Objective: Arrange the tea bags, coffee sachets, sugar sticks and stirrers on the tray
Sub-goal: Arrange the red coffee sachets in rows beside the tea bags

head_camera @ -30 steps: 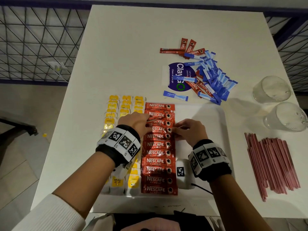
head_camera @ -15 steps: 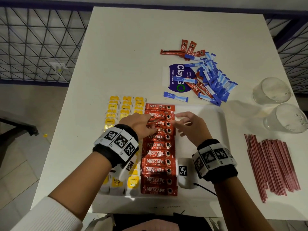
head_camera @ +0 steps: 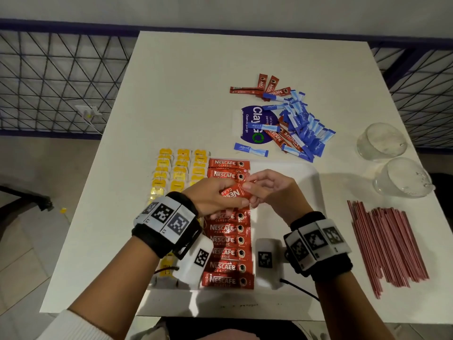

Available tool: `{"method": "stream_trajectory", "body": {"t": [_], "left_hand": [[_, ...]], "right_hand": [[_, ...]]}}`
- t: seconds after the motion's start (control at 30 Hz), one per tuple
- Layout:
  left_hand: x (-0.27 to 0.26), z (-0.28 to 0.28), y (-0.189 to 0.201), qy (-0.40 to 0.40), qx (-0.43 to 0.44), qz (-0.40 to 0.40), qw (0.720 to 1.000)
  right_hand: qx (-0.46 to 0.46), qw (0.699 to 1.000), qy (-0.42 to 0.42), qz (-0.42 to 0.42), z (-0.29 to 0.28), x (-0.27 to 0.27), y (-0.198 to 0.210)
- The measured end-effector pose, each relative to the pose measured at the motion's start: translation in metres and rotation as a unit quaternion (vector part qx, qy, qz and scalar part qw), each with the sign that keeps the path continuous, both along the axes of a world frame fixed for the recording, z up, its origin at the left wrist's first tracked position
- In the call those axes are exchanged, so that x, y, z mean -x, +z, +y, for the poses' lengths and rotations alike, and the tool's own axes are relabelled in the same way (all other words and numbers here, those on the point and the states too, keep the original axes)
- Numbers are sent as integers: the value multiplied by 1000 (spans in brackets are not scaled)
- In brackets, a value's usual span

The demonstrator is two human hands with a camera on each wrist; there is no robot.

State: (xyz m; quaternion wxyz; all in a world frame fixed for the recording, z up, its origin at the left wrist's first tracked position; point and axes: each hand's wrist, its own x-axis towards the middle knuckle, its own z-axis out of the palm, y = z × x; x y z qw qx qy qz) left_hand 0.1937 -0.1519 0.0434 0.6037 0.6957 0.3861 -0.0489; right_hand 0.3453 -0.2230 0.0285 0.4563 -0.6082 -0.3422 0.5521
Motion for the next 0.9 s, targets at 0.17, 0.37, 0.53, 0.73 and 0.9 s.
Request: {"method": "stream_trajectory", "body": {"t": [0.17,0.37,0.53,0.73,0.9], "left_hand": [[16,3,2,73,25,-8,997],[21,4,4,218,42,-78,972],[12,-1,0,266,33,-79,960],[11,-2,-2,161,-29,-24,986],[9,3,-1,4,-90,80,993]], "right_hand": [[-14,1000,-14,-10,-14,-12,2],[14,999,-30,-31,-22,-6,-2],[18,999,-28,-33,-21,10,-5],[28,999,-5,-41,-25,22,-6],[9,997,-40,-58,-22,15,-5]]}}
